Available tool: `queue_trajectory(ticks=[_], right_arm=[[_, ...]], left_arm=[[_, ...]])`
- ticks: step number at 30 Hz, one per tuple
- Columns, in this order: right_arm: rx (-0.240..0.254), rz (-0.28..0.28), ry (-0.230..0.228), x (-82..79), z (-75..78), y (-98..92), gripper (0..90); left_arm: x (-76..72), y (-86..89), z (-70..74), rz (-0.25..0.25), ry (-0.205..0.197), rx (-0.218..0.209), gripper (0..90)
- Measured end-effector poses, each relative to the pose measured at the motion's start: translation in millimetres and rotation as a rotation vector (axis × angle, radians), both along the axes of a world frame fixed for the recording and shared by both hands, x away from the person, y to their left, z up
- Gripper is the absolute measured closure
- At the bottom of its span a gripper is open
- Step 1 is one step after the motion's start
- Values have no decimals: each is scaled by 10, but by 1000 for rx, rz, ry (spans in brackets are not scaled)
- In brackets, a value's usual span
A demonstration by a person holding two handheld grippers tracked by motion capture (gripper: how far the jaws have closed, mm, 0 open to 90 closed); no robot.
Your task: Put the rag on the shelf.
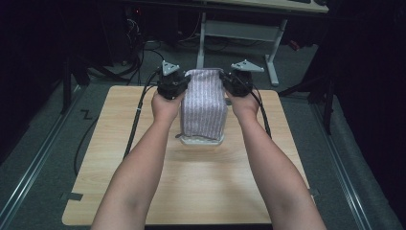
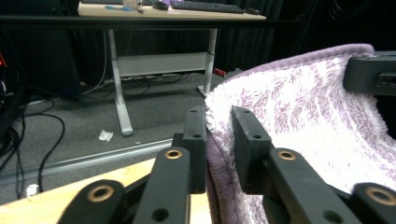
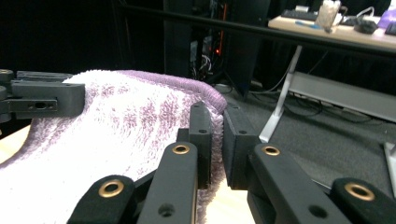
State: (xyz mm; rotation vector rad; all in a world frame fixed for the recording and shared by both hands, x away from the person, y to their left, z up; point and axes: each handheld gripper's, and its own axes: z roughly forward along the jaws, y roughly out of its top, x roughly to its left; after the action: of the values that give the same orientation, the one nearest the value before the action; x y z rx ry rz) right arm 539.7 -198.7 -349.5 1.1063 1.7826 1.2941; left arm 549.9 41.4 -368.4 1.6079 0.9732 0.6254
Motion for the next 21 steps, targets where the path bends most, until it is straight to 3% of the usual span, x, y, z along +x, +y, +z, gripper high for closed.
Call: queue_trajectory(ticks=[2,5,7,15,21], right_arm=[[1,-5,8,16,-14,7,780],[-4,-22,11,29,-9,12,618],[1,-15,15,9,8,13,584],[-50,4,2,-92,20,58,568],[-33,12,13,-207,5,95,565]], left_arm=[[-1,6,-4,3,0,-11,695],[12,35,6,-21,23,-45,594],[11,55,10,-21,29,-45,557],[-107,105,-2,-30,38,-1,542],[-268,114,42,-30,6,26,531]])
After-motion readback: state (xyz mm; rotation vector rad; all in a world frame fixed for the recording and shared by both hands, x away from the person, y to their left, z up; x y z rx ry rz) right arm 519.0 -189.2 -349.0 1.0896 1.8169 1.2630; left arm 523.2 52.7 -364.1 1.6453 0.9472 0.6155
